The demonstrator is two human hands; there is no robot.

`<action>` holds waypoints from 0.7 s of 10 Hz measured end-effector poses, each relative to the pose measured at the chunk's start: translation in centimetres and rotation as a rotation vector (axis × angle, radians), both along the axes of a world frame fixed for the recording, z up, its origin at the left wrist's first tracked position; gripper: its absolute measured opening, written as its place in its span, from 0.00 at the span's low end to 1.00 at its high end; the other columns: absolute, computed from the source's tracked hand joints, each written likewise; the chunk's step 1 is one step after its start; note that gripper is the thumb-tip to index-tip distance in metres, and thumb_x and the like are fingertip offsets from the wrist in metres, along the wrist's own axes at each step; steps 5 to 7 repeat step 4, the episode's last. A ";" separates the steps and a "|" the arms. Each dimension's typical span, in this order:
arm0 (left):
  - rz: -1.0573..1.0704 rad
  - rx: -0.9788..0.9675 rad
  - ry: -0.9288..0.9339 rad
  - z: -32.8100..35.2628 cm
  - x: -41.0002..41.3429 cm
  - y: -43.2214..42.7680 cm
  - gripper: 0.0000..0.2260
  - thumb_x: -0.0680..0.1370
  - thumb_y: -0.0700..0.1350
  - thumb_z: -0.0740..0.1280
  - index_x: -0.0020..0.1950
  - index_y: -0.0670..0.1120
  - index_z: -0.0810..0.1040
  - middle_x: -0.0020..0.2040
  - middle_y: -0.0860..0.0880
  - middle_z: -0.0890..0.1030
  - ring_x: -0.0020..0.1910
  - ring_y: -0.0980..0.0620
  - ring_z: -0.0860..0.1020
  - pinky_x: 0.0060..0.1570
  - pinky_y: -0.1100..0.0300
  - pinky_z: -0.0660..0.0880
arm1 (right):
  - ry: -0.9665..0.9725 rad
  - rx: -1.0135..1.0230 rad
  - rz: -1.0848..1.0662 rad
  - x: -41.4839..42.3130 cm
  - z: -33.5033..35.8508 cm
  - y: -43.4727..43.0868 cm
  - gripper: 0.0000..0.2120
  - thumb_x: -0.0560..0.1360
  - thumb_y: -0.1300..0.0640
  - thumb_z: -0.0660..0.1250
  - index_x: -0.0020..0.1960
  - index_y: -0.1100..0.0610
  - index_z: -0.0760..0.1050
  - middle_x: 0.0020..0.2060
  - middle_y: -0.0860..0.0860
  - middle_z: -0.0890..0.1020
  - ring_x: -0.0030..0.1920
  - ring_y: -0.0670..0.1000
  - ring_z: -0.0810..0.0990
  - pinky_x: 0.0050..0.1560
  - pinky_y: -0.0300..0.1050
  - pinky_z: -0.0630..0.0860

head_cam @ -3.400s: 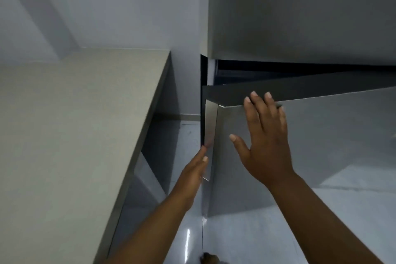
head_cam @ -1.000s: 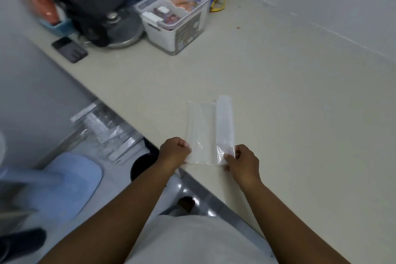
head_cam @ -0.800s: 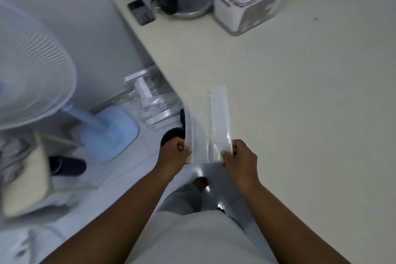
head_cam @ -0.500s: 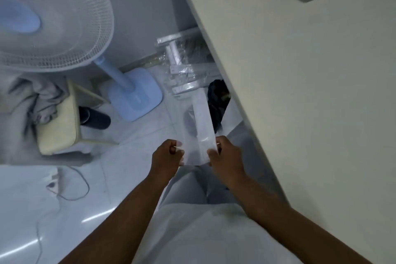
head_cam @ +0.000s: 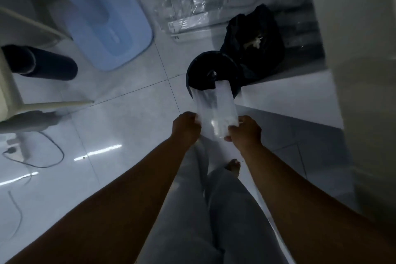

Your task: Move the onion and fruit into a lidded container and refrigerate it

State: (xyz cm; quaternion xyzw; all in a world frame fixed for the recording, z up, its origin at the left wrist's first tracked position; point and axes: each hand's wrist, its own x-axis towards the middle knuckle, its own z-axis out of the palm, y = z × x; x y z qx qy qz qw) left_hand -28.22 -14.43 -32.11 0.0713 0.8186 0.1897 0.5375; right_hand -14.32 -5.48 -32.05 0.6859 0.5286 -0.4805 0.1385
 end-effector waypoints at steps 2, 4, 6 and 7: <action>0.076 -0.062 -0.052 -8.8 -2.8 3.3 0.12 0.74 0.37 0.68 0.57 0.39 0.80 0.47 0.42 0.83 0.46 0.43 0.83 0.44 0.57 0.83 | -0.052 -0.093 0.033 -2.5 -7.4 3.8 0.15 0.73 0.60 0.67 0.58 0.65 0.72 0.32 0.51 0.80 0.38 0.54 0.85 0.45 0.48 0.82; 0.036 -0.080 -0.108 -10.6 -3.3 3.6 0.14 0.76 0.41 0.67 0.59 0.37 0.79 0.57 0.39 0.83 0.54 0.43 0.82 0.57 0.49 0.79 | -0.079 -0.080 0.090 -2.7 -8.3 4.4 0.17 0.73 0.58 0.66 0.58 0.68 0.73 0.45 0.63 0.85 0.46 0.61 0.85 0.55 0.54 0.80; 0.036 -0.080 -0.108 -10.6 -3.3 3.6 0.14 0.76 0.41 0.67 0.59 0.37 0.79 0.57 0.39 0.83 0.54 0.43 0.82 0.57 0.49 0.79 | -0.079 -0.080 0.090 -2.7 -8.3 4.4 0.17 0.73 0.58 0.66 0.58 0.68 0.73 0.45 0.63 0.85 0.46 0.61 0.85 0.55 0.54 0.80; 0.036 -0.080 -0.108 -10.6 -3.3 3.6 0.14 0.76 0.41 0.67 0.59 0.37 0.79 0.57 0.39 0.83 0.54 0.43 0.82 0.57 0.49 0.79 | -0.079 -0.080 0.090 -2.7 -8.3 4.4 0.17 0.73 0.58 0.66 0.58 0.68 0.73 0.45 0.63 0.85 0.46 0.61 0.85 0.55 0.54 0.80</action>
